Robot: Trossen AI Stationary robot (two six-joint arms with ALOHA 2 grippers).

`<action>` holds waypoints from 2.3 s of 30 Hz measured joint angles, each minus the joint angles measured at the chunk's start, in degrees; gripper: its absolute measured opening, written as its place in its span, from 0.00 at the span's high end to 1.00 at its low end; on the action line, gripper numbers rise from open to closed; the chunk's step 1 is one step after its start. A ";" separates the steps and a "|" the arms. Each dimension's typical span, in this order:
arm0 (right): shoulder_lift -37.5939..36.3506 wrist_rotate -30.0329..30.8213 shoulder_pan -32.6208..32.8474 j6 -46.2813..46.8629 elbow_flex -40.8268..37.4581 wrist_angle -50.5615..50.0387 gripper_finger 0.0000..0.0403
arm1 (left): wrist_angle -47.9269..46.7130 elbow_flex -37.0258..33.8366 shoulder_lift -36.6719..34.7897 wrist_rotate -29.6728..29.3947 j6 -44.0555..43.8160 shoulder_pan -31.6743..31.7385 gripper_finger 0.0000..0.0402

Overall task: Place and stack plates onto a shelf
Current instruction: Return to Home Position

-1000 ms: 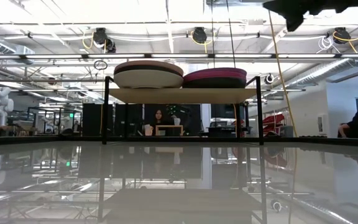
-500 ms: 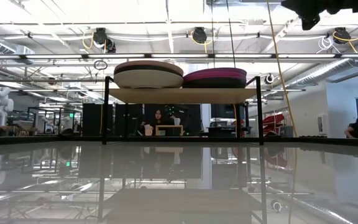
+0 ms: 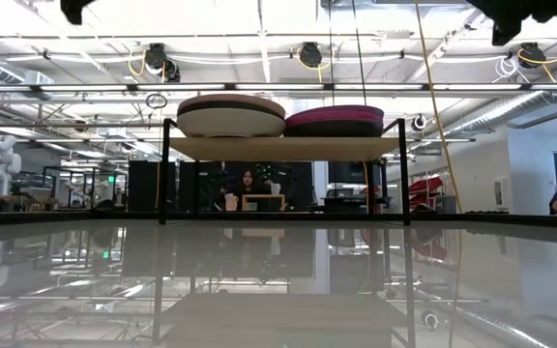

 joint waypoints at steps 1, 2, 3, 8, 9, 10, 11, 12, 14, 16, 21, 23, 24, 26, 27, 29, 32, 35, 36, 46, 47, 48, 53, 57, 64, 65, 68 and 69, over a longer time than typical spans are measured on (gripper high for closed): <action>-0.92 0.02 0.00 -0.09 -1.31 0.86 0.59 | 1.73 -2.18 -1.36 0.00 -0.37 0.00 0.63; -1.81 0.02 0.00 -0.42 -2.83 1.66 0.59 | 3.52 -4.45 -2.63 0.01 -0.70 0.00 0.63; -2.66 0.06 0.00 -0.75 -4.43 2.66 0.59 | 5.21 -6.71 -3.68 0.04 -1.05 0.00 0.63; -6.82 0.09 0.00 -1.22 -12.88 9.82 0.59 | 14.69 -17.10 -7.61 0.93 -3.58 0.00 0.63; -7.05 0.11 0.00 -1.22 -14.58 11.37 0.59 | 16.96 -19.37 -8.06 1.69 -4.26 0.00 0.63; -7.00 0.13 0.00 -1.15 -16.14 12.93 0.59 | 19.41 -21.51 -8.35 2.27 -4.95 0.00 0.63; -6.89 0.13 0.00 -1.16 -17.56 14.47 0.59 | 21.94 -23.62 -8.62 2.73 -5.55 0.00 0.63; -6.82 0.17 0.00 -1.24 -19.02 15.75 0.59 | 24.56 -25.66 -8.85 2.90 -6.00 0.00 0.63; -6.81 0.20 0.00 -1.31 -21.74 18.68 0.59 | 29.93 -29.23 -8.84 2.99 -6.98 0.00 0.63; -6.73 0.26 0.00 -1.35 -24.02 21.15 0.59 | 33.85 -32.46 -8.78 3.03 -7.58 0.00 0.63; -6.55 0.42 -0.02 0.25 -25.02 20.15 0.59 | 38.26 -37.49 -8.72 3.17 -7.87 0.02 0.63; -6.59 0.34 -0.02 0.53 -25.06 20.90 0.59 | 36.40 -37.49 -8.27 3.18 -7.82 0.00 0.63; -6.61 0.37 -0.02 0.50 -25.06 21.20 0.59 | 35.14 -37.49 -8.23 3.16 -7.80 0.00 0.63; -6.50 0.31 -0.02 -0.21 -25.09 20.70 0.59 | 33.35 -37.49 -8.19 3.16 -7.80 0.00 0.63; -6.50 0.31 -0.02 -0.85 -25.11 20.69 0.59 | 32.60 -37.49 -8.21 3.16 -7.76 0.00 0.63; -6.55 0.28 -0.02 -2.09 -25.13 21.09 0.59 | 31.09 -37.49 -8.19 3.02 -7.62 0.00 0.63; -6.51 0.22 -0.02 -3.44 -25.18 20.77 0.59 | 29.44 -37.49 -8.19 2.94 -7.62 0.00 0.63; -6.53 0.04 -0.02 -3.45 -25.20 20.95 0.59 | 28.79 -37.49 -8.19 2.92 -6.23 0.00 0.63; -6.53 0.04 -0.02 -3.45 -25.21 20.89 0.59 | 28.83 -37.49 -8.19 2.94 -5.31 0.00 0.63; -6.53 0.02 -0.02 -3.45 -25.28 20.91 0.59 | 28.83 -37.49 -8.19 2.90 -4.04 0.00 0.63; -6.53 0.02 -0.02 -3.45 -25.28 20.93 0.59 | 28.83 -37.50 -8.19 2.90 -4.04 0.00 0.63; -6.53 0.02 -0.02 -3.44 -25.30 20.92 0.59 | 28.83 -37.49 -8.19 2.90 -4.04 0.00 0.63; -6.53 0.00 -0.02 -3.45 -25.30 20.91 0.59 | 28.83 -37.49 -8.19 2.88 -4.04 0.00 0.63; -6.53 0.00 -0.02 -3.44 -25.33 20.91 0.59 | 28.83 -37.49 -8.19 2.88 -4.04 0.00 0.63; -6.53 -0.02 -0.02 -3.43 -25.33 20.91 0.59 | 28.83 -37.49 -8.19 2.86 -4.04 0.00 0.63; -6.53 -0.02 -0.02 -3.44 -25.33 20.91 0.59 | 28.83 -37.49 -8.19 2.86 -4.04 0.00 0.63; -6.53 -0.02 -0.02 -3.43 -25.33 20.91 0.59 | 28.83 -37.49 -8.19 2.86 -4.04 0.00 0.63; -6.53 -0.02 -0.02 -3.43 -25.33 20.91 0.59 | 28.83 -37.49 -8.19 2.86 -4.04 0.00 0.63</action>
